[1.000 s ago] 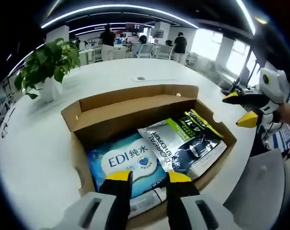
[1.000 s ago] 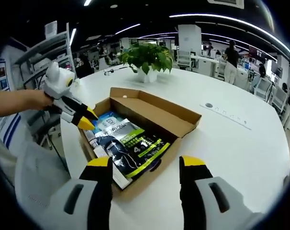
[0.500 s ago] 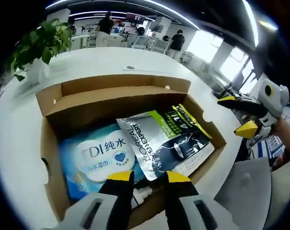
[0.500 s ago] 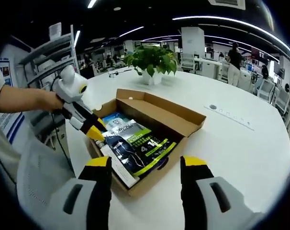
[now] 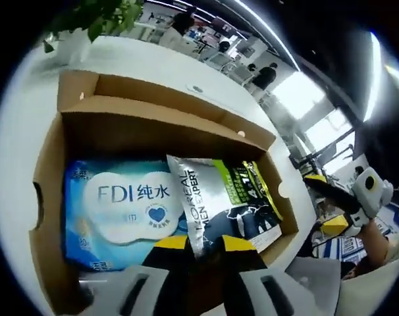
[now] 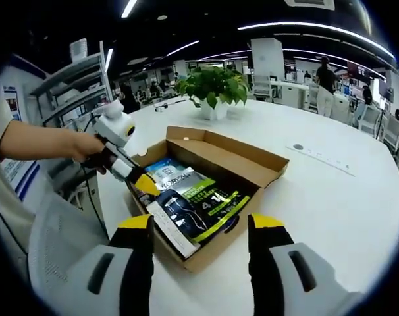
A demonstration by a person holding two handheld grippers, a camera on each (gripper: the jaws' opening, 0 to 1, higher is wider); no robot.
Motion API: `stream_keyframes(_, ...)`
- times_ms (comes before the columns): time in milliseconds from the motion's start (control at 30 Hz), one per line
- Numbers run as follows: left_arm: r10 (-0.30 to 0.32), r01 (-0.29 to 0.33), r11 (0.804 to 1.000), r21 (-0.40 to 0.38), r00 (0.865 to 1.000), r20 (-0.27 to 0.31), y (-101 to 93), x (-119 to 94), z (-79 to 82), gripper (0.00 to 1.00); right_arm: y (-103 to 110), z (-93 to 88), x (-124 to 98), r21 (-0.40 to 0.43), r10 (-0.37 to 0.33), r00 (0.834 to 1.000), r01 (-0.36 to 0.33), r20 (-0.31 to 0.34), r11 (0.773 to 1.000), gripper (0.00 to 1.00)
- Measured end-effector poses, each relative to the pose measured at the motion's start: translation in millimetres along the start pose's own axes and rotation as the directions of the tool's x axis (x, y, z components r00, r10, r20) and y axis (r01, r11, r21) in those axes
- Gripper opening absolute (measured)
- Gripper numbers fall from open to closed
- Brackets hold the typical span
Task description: Operate the shoe box by opening the lid, removing the specified soft item, and placing it in the target area until the item is outside and the box remains undamaged.
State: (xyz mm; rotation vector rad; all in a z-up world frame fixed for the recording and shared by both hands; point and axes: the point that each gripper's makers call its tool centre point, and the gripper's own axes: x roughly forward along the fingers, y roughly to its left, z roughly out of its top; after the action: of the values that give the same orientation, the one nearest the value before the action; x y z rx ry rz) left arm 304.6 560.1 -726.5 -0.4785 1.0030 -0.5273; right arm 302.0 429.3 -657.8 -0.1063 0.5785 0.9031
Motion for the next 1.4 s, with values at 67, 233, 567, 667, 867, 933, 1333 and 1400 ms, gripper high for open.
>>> stream_keyframes(67, -0.01, 0.011, 0.999, -0.034, 1.0, 0.018, -1.6, -1, 2.7, 0.04, 0, -0.7, 1, -0.001, 0.0, 1.0, 0.0, -0.004, 1.0, 0.53)
stream_keyframes(233, -0.011, 0.012, 0.999, -0.051, 1.0, 0.022, -2.6, -2, 2.0, 0.01, 0, -2.1, 5, 0.004, 0.0, 1.0, 0.0, -0.016, 1.0, 0.52)
stream_keyframes(567, 0.003, -0.002, 0.999, -0.038, 0.999, 0.046, 0.8, -15, 4.6, 0.0, 7, -1.3, 17, 0.042, 0.028, 0.999, -0.026, -0.029, 0.999, 0.5)
stream_keyframes(667, 0.009, -0.007, 0.999, -0.033, 0.998, 0.057, 4.0, -21, 6.1, 0.0, 9, -2.5, 23, 0.06, 0.037, 0.999, -0.035, -0.039, 0.998, 0.5)
stream_keyframes(867, 0.028, -0.027, 0.999, -0.021, 0.997, 0.071, 11.8, -32, 8.2, 0.0, 17, -2.2, 34, 0.077, 0.063, 0.996, -0.058, -0.062, 0.995, 0.49)
stream_keyframes(933, 0.034, -0.033, 0.999, -0.018, 0.997, 0.074, 14.9, -35, 9.3, 0.0, 19, -3.7, 40, 0.082, 0.074, 0.994, -0.068, -0.077, 0.994, 0.48)
stream_keyframes(1333, 0.074, -0.076, 0.997, 0.023, 0.995, 0.065, 28.2, -43, 9.9, 0.0, 31, -15.6, 64, 0.139, 0.116, 0.978, -0.093, -0.172, 0.986, 0.32)
stream_keyframes(1400, 0.081, -0.083, 0.996, 0.03, 0.995, 0.062, 30.4, -44, 9.4, 0.0, 32, -17.0, 66, 0.15, 0.119, 0.977, -0.093, -0.179, 0.984, 0.29)
